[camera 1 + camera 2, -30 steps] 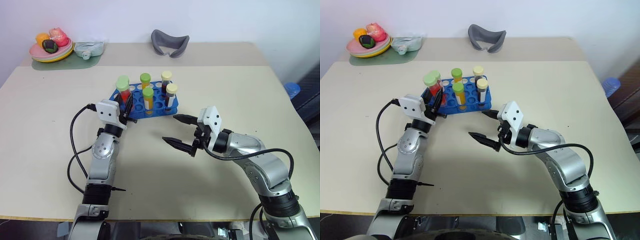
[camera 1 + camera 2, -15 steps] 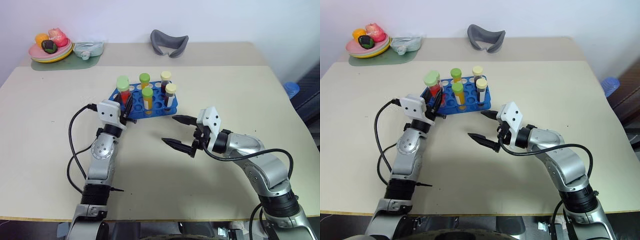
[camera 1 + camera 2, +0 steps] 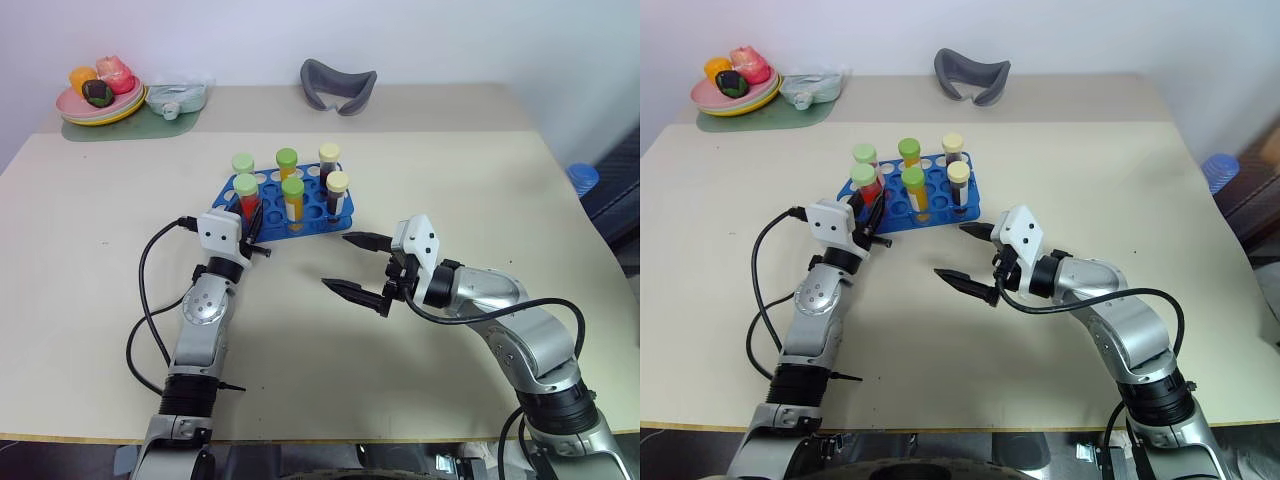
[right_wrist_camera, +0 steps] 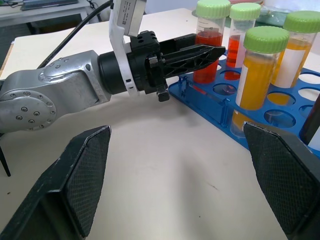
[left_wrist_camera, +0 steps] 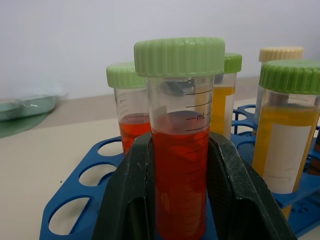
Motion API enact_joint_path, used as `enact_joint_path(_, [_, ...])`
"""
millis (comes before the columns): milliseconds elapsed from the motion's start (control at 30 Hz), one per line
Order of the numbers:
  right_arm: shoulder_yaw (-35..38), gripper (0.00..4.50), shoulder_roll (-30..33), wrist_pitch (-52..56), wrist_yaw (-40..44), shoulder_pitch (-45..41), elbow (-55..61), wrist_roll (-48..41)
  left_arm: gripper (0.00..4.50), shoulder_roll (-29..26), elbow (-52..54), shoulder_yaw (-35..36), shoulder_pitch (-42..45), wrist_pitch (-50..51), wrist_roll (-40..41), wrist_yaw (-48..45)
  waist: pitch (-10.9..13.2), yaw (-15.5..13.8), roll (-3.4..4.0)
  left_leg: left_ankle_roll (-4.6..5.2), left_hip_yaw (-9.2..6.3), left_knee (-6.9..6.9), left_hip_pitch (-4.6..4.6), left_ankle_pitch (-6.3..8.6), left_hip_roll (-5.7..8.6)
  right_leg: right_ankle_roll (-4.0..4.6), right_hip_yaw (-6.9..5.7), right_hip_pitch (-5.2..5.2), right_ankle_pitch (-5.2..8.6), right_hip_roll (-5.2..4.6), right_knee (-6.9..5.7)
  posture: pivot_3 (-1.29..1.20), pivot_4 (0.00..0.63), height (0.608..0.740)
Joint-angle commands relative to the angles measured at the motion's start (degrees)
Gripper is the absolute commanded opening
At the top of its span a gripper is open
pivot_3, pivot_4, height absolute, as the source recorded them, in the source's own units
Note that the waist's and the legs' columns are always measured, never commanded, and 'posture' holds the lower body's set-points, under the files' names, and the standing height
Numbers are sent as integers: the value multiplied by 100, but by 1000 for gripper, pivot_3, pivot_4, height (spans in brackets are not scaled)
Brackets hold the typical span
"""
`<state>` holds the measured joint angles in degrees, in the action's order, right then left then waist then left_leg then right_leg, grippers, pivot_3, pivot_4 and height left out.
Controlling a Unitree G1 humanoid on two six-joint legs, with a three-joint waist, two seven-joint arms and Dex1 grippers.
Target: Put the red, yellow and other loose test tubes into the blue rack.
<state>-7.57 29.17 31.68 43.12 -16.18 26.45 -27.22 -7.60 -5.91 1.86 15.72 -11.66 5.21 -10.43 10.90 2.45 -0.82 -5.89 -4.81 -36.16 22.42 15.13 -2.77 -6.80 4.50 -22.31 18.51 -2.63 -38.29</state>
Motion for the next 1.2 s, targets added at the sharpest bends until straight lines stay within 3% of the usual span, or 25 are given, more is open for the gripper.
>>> enact_joint_path(33, [34,4330,-26,-121,15,-37,140,-16,2201,42,103,39,34,-36,43,7,0,-4,0,0,0,0,0,0,0,0,0,0,0,0,0,0,150,740])
enact_joint_path(167, [65,4330,4,-117,34,-24,142,-28,4204,50,248,136,10,-143,19,130,0,-4,0,0,0,0,0,0,0,0,0,0,0,0,0,0,150,740])
enact_joint_path(433, [475,4330,381,-185,211,-2,-100,-10,4204,-467,1485,694,-535,207,292,22,0,6,0,0,0,1,0,0,-1,0,0,0,0,0,0,0,150,740])
enact_joint_path(600, [1139,4330,945,-351,416,219,-498,7,4204,-1349,2365,1248,-1541,980,1033,-746,0,-3,0,1,0,3,0,1,-1,0,1,0,1,0,1,0,150,740])
enact_joint_path(800, [1891,4330,1595,-572,764,619,-1088,12,4204,-2174,2560,2167,-2926,1519,1948,-1770,2,-5,1,5,3,3,0,3,-2,1,1,1,1,-1,5,0,150,740])
enact_joint_path(1200, [2063,4330,1700,-900,940,697,-1644,89,4204,-2114,2777,2449,-3453,1742,1965,-1775,3,4,1,6,5,2,-1,4,-2,2,3,3,1,-1,6,0,150,740])
